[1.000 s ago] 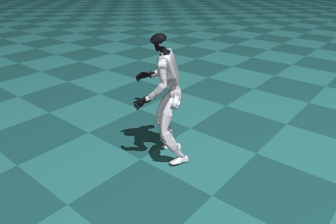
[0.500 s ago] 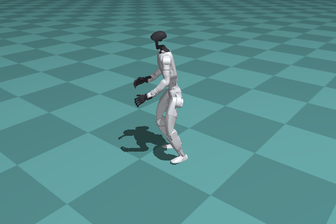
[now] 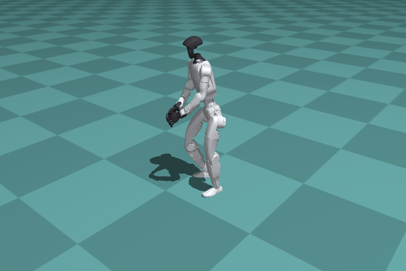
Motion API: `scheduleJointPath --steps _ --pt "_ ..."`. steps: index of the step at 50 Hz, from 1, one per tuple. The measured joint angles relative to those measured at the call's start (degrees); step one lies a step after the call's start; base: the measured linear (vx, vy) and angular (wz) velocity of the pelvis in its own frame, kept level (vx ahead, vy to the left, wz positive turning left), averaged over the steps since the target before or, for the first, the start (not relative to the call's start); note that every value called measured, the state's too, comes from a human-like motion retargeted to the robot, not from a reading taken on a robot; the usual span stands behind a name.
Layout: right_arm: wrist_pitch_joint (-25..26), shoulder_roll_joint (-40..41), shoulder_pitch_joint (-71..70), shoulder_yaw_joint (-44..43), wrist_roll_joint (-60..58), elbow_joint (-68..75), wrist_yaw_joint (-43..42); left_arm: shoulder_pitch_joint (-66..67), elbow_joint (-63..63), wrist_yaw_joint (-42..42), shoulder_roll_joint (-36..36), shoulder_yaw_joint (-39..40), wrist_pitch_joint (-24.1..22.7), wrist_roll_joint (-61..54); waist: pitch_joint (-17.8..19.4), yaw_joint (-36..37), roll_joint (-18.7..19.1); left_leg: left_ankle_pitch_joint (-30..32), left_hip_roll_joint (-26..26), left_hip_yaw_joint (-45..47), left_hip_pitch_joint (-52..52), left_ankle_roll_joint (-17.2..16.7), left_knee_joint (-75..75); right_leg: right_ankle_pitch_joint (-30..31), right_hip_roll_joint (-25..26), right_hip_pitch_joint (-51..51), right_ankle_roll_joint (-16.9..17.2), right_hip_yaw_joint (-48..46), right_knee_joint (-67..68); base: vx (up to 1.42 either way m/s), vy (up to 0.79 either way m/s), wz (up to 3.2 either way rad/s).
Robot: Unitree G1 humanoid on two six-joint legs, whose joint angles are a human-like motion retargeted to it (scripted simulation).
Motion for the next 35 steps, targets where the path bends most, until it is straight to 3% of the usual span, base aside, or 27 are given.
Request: scheduleJointPath --steps 12,35 --pt "0.1 6.41 -5.58 2.42 9.83 12.06 0.65 -2.47 10.52 2.52 -5.6 -0.24 1.95 -7.29 0.9 -1.35 0.05 11.91 -5.47 -1.91 2.62 -0.03 -19.49 2.21 -2.59 -7.47 0.52 2.26 1.15 -0.02 0.02 0.1" --pt "-4.92 4.45 -2.88 -3.48 31.06 4.38 -2.16 -4.8 11.46 5.72 -8.07 5.19 0.97 -25.73 2.82 -4.18 5.84 14.6 -6.06 -4.37 -3.05 -0.9 -20.15 1.85 -3.31 -12.36 -0.15 2.15 0.45 0.0 0.0 0.0"
